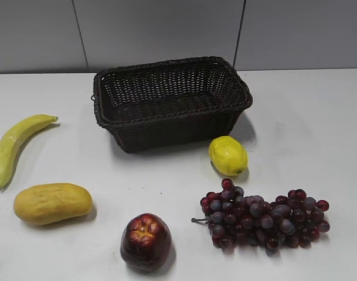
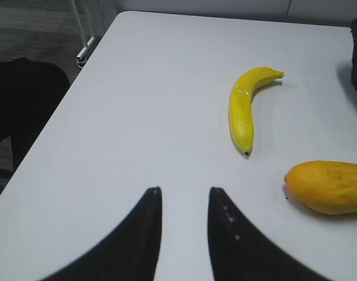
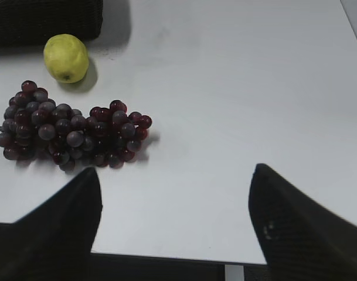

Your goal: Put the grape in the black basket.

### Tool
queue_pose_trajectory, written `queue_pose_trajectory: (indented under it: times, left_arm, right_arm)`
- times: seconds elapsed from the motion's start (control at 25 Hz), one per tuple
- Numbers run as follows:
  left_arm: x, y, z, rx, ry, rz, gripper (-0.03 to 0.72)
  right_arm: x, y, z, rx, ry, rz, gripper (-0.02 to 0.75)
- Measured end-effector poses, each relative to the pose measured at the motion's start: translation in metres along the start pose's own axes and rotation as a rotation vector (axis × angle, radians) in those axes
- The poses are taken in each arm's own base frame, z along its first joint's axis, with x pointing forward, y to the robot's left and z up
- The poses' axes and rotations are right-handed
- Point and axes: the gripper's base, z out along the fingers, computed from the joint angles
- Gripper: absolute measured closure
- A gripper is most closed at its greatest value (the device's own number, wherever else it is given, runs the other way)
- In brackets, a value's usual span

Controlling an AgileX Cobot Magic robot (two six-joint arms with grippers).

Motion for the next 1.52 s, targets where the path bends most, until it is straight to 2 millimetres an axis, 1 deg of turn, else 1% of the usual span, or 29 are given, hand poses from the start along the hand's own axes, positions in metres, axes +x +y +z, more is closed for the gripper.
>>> queue_pose_trajectory:
  times: [0.48, 0.56, 0.64, 0.72, 0.88, 0.96, 1.08, 1.24, 1.4, 1.52]
  left_arm:
    - [0.000, 0.000, 0.000, 0.000, 0.000, 0.000, 0.471]
    - [0.000, 0.000, 0.000, 0.000, 0.000, 0.000, 0.471]
    - [0.000, 0.000, 0.000, 0.000, 0.000, 0.000, 0.471]
    - [0.000, 0.000, 0.000, 0.000, 0.000, 0.000, 0.471]
    - [0.000, 0.000, 0.000, 0.000, 0.000, 0.000, 0.471]
    - [0.000, 0.000, 0.000, 0.000, 0.000, 0.000, 0.471]
    - [0.000, 0.000, 0.000, 0.000, 0.000, 0.000, 0.471]
    - [0.000, 0.000, 0.000, 0.000, 0.000, 0.000, 0.471]
    - [0.000, 0.000, 0.000, 0.000, 0.000, 0.000, 0.471]
    - [0.000, 0.000, 0.000, 0.000, 0.000, 0.000, 0.471]
  right_arm:
    - [0.000, 0.000, 0.001, 0.000, 0.003, 0.000, 0.147]
    - [-0.005, 0.000, 0.005, 0.001, 0.031, 0.003, 0.147]
    - [-0.014, 0.000, 0.015, -0.004, 0.092, 0.002, 0.147]
    - [-0.025, 0.000, 0.027, -0.012, 0.164, -0.040, 0.147]
    - [-0.042, 0.002, 0.059, -0.072, 0.340, -0.179, 0.147]
    - [-0.049, 0.005, 0.079, -0.151, 0.421, -0.298, 0.147]
    - [-0.056, 0.011, 0.109, -0.299, 0.480, -0.434, 0.147]
    - [-0.059, 0.015, 0.151, -0.435, 0.487, -0.572, 0.147]
    - [-0.056, 0.018, 0.188, -0.490, 0.492, -0.660, 0.147]
    - [-0.052, 0.029, 0.214, -0.533, 0.511, -0.728, 0.147]
